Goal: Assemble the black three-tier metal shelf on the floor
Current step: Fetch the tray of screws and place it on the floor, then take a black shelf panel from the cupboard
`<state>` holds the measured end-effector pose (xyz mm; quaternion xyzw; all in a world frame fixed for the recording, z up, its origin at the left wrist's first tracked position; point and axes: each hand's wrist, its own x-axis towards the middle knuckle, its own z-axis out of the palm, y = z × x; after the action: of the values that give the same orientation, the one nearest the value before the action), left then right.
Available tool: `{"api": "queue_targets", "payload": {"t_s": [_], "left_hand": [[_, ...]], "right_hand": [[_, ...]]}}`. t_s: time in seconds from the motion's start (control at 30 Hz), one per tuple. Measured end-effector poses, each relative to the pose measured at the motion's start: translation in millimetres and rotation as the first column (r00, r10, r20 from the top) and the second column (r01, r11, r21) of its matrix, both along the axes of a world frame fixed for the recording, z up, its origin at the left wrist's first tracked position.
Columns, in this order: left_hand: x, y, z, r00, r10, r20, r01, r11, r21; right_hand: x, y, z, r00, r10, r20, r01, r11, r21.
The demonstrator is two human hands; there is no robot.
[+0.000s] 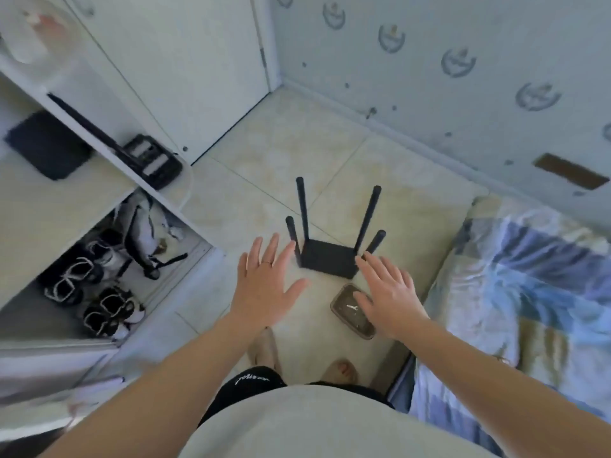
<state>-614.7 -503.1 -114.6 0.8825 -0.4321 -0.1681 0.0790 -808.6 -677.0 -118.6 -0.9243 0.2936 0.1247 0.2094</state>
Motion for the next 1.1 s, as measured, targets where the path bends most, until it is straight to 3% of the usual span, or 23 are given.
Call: {"api": "queue_targets", "payload": {"t_s": [0.2,0.4,0.7,1.1], "left_hand": [[52.4,66.1,16.9,0.972,0.235,0.006,-0.235,0.971,-0.042],[136.3,150.9,32.1,0.917,0.393,0.068,-0.39,0.919,-0.053],[264.6,288.8,40.2,0.824,0.552,0.125,-0.547,0.834,-0.073],[367.3,364.5,25.1,0.694,0.72,-0.007,-0.719,0.694,-0.033]], "right_hand": [[90.5,23.8,24.7,0.967,0.253,0.042,-0.248,0.964,-0.1],[202.4,85.1,36.1,0.916,0.398,0.056,-0.39,0.913,-0.121],[375.0,204.2,51.9,0.848,0.525,0.072,-0.511,0.846,-0.152],[540.8,292.6,53.7,0.763,0.647,0.018,-0.636,0.754,-0.164]]}}
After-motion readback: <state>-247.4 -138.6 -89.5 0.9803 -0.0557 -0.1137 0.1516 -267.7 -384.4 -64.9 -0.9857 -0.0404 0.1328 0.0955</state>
